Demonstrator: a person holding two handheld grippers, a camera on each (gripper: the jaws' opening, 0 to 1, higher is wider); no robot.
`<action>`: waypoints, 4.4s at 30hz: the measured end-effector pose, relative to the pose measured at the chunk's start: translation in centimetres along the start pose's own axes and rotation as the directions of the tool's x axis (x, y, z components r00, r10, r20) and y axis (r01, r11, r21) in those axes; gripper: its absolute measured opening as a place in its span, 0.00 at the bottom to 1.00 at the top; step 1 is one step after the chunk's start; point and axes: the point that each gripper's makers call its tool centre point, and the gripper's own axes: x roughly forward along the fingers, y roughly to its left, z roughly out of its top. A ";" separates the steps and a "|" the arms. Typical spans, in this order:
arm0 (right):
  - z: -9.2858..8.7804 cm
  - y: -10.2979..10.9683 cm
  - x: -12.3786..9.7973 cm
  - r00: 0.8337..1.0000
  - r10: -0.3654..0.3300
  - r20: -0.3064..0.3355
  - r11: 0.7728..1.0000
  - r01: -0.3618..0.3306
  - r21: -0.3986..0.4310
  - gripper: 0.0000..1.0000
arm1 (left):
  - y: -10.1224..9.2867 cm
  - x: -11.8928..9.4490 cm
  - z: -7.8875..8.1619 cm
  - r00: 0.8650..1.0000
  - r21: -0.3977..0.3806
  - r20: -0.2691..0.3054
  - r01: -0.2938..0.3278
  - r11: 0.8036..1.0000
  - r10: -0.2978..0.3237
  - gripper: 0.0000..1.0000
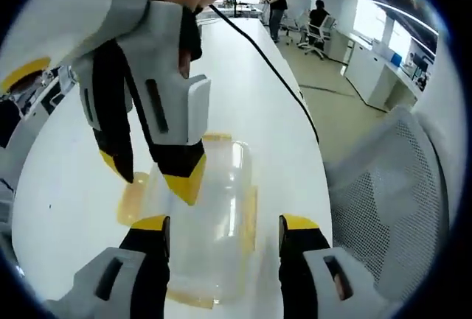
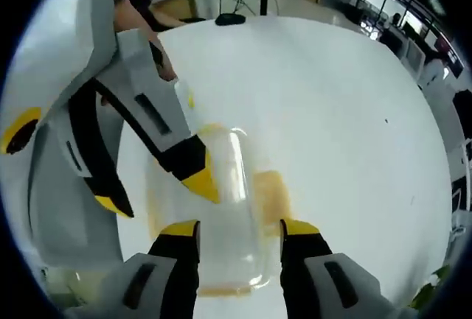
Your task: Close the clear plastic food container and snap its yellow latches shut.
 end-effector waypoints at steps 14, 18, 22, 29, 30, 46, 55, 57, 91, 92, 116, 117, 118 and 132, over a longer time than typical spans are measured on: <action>0.0 0.2 0.6 0.992 0.128 -0.013 0.992 -0.127 0.018 0.40 | 0.3 0.2 -0.2 0.998 0.034 -0.011 -0.069 0.997 0.070 0.57; 0.1 0.3 0.8 0.987 0.159 -0.032 0.987 -0.159 0.006 0.40 | 0.6 0.3 -0.3 0.995 0.059 -0.021 -0.095 0.994 0.097 0.53; 0.0 0.2 1.0 0.980 0.195 -0.047 0.981 -0.195 0.007 0.40 | 0.8 0.5 -0.4 0.991 0.104 -0.031 -0.125 0.987 0.128 0.51; 0.0 0.3 1.1 0.970 0.232 -0.076 0.972 -0.233 -0.007 0.40 | 1.1 1.0 -0.4 0.983 0.158 -0.048 -0.168 0.973 0.177 0.52; 0.0 0.3 1.2 0.968 0.236 -0.081 0.971 -0.238 -0.011 0.40 | 1.1 1.1 -0.4 0.982 0.162 -0.049 -0.171 0.972 0.181 0.52; -0.1 0.4 1.3 0.960 0.254 -0.116 0.966 -0.258 -0.027 0.39 | 1.0 1.1 -0.3 0.978 0.158 -0.065 -0.185 0.970 0.197 0.46; -0.1 0.8 1.7 0.946 0.279 -0.162 0.957 -0.288 -0.031 0.34 | 0.8 1.4 -0.6 0.978 0.134 -0.058 -0.191 0.973 0.200 0.40; -0.1 0.8 1.6 0.946 0.283 -0.159 0.956 -0.291 -0.029 0.35 | 0.8 1.1 -0.5 0.979 0.138 -0.050 -0.189 0.972 0.197 0.40; -0.2 0.6 0.7 0.977 0.200 -0.070 0.980 -0.199 0.016 0.38 | 0.8 0.8 -0.1 0.979 0.179 -0.042 -0.191 0.965 0.202 0.45; -0.2 0.6 0.6 0.979 0.198 -0.058 0.980 -0.197 0.020 0.38 | 0.8 0.8 0.0 0.979 0.177 -0.043 -0.187 0.966 0.197 0.45; -2.4 1.1 -2.1 0.999 0.030 0.037 1.000 -0.030 0.002 0.73 | 1.2 -1.3 -1.2 0.988 0.196 -0.046 -0.135 0.971 0.146 0.72; -2.6 1.2 -2.2 0.999 0.031 0.038 1.000 -0.031 0.003 0.74 | 1.3 -1.4 -1.3 0.988 0.196 -0.045 -0.134 0.971 0.146 0.73; -2.8 1.3 -2.2 0.999 0.029 0.036 1.000 -0.029 0.004 0.75 | 1.5 -1.5 -1.5 0.988 0.195 -0.047 -0.134 0.972 0.146 0.74; -4.6 1.6 -1.9 0.999 -0.040 -0.030 0.994 0.036 -0.106 0.86 | 3.1 -1.0 -3.6 0.986 0.193 -0.109 -0.101 0.976 0.124 0.90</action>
